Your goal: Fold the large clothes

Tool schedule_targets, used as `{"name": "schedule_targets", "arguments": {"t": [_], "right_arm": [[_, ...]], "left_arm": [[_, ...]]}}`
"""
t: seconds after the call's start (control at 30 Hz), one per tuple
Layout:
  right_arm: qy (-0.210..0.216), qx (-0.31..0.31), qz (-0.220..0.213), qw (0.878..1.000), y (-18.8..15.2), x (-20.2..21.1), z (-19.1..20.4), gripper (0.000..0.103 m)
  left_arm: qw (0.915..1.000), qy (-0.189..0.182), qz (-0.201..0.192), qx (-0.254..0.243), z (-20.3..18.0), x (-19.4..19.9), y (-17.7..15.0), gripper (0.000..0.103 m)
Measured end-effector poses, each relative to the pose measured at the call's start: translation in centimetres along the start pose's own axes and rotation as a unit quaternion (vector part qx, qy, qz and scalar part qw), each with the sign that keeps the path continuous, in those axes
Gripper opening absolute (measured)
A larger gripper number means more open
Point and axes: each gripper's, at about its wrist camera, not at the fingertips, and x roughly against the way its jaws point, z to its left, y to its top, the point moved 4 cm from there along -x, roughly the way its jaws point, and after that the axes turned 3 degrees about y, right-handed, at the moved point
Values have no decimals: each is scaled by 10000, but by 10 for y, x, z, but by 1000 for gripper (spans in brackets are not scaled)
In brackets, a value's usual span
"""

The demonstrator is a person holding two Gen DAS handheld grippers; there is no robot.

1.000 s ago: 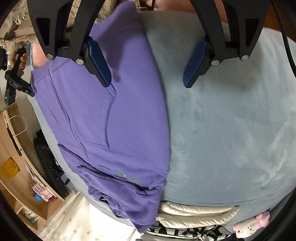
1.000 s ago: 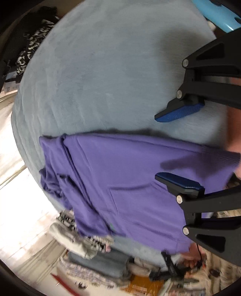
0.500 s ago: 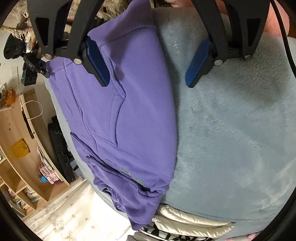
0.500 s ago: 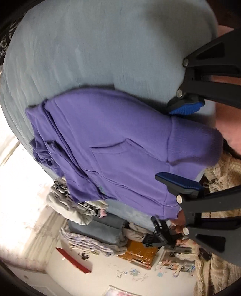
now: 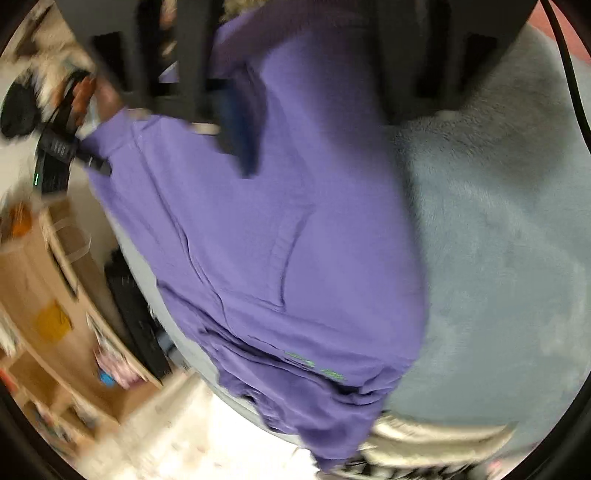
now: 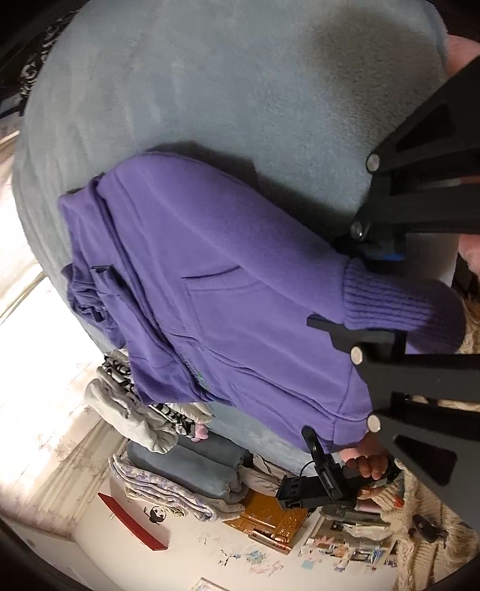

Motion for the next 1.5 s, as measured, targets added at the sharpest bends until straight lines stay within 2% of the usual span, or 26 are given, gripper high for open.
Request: {"name": "schedule_targets", "arguments": {"t": [0.07, 0.1, 0.2, 0.33, 0.4, 0.5, 0.67, 0.8, 0.87, 1.0, 1.17, 1.33, 1.5], "right_arm": [[-46, 42, -142, 9999, 3, 6, 6, 19], [-50, 87, -237, 9997, 5, 12, 10, 18], [-62, 301, -431, 9986, 10, 28, 26, 18], [-19, 696, -623, 9956, 14, 55, 54, 17], [5, 850, -661, 9942, 12, 69, 65, 17], [-45, 1013, -517, 9935, -1, 88, 74, 17], [-305, 1214, 30, 9921, -43, 100, 76, 17], [-573, 1197, 454, 9901, -66, 90, 66, 18], [-572, 1087, 570, 9908, -67, 85, 60, 18], [-291, 831, 472, 9950, -55, 86, 60, 18], [133, 395, 312, 9986, -32, 82, 62, 18], [404, 100, 133, 9990, 16, 68, 69, 18], [591, -348, -81, 9976, 83, 44, 62, 19]], "left_arm": [[9983, -239, -58, 538, 6, 3, 3, 15], [9981, -202, -159, 554, 2, 9, 4, 14], [9991, 100, -402, 133, -21, 27, 5, 12], [9965, 260, -670, -437, -58, 69, 8, 12], [9954, 347, -646, -623, -68, 86, 6, 12], [9936, 676, -206, -886, -74, 104, -9, 13], [9883, 988, 481, -1055, -69, 104, -45, 13], [9868, 1087, 812, -885, -55, 94, -67, 14], [9896, 989, 830, -638, -45, 95, -69, 16], [9954, 543, 774, -155, -30, 103, -62, 18], [9967, 226, 753, 206, -23, 104, -51, 18], [9973, -169, 472, 534, -27, 107, -6, 18], [9960, -400, 186, 771, -36, 92, 63, 18]]}}
